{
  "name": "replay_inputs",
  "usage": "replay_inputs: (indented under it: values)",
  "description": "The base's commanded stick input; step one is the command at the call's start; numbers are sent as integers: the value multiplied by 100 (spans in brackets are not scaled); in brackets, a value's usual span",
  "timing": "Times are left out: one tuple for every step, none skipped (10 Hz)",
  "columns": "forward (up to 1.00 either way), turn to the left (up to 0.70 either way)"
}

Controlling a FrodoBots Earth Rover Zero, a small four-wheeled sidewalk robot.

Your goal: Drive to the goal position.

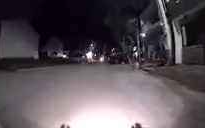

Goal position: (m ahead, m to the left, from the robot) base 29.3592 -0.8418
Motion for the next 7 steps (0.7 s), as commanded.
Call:
replay_inputs:
  values:
    - [70,0]
    - [70,0]
    - [70,0]
    - [70,0]
    - [70,0]
    - [70,0]
    - [70,0]
